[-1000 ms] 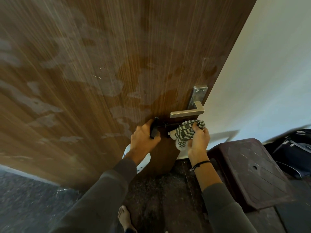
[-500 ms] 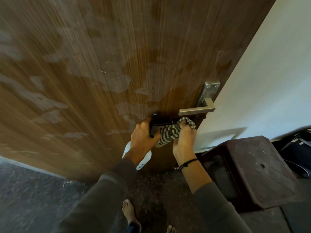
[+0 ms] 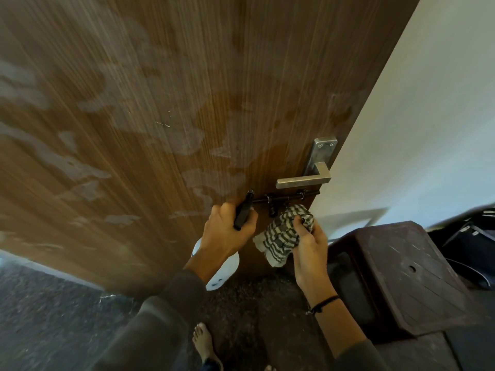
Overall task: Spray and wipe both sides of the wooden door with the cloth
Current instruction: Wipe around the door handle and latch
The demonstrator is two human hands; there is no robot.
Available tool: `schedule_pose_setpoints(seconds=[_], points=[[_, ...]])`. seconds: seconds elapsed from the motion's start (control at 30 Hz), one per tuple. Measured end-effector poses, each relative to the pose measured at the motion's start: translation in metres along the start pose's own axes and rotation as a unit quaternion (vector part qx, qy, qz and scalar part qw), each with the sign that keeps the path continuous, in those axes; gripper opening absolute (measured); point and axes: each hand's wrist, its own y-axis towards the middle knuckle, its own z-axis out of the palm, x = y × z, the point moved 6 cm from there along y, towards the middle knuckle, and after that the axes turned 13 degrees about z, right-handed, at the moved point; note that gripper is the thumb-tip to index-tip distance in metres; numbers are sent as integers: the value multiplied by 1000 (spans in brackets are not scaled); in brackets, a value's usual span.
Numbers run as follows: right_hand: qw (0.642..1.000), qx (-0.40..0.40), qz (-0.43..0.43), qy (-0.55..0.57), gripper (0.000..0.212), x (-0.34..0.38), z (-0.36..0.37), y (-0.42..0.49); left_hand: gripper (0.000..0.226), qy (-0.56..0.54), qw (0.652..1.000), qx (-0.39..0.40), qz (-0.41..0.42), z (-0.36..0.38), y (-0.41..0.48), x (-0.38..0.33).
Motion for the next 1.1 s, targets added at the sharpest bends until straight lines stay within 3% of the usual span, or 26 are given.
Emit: schedule_pose_setpoints(seconds=[0.23, 0.4, 0.47, 0.57, 0.63, 0.7, 0.73, 0.8, 0.9, 0.97, 1.1], points=[[988, -6, -153, -34, 19, 58, -16, -45, 23, -80, 991, 64, 91, -4, -14, -64], [951, -35, -293, -93, 17, 100, -14, -83, 16, -18, 996, 73, 52, -6, -15, -76], [900, -48, -398, -173, 25, 120, -7, -94, 17, -1, 997, 66, 40, -10, -15, -80], [783, -25, -513, -350, 45, 133, 19, -79, 19, -39, 998, 41, 3, -23, -21, -80], [679, -3, -532, -505, 51, 122, 49, -53, 23, -68, 997, 24, -7, -32, -26, -78], [546, -30, -546, -634, 50, 100, 73, -32, 25, -81, 997, 12, -17, -39, -31, -73], [500, -44, -549, -669, 48, 94, 80, -26, 25, -83, 996, 11, -20, -41, -33, -71], [440, -38, -564, -698, 47, 93, 88, -23, 25, -78, 997, 14, -18, -42, -34, -70], [348, 16, -593, -726, 50, 102, 89, -23, 25, -47, 999, 21, -9, -38, -29, -75], [324, 58, -605, -725, 46, 112, 83, -21, 23, -49, 999, 20, -11, -34, -25, -77], [366, 81, -583, -720, 48, 133, 56, -5, 26, -107, 993, -4, -39, -39, -21, -69]])
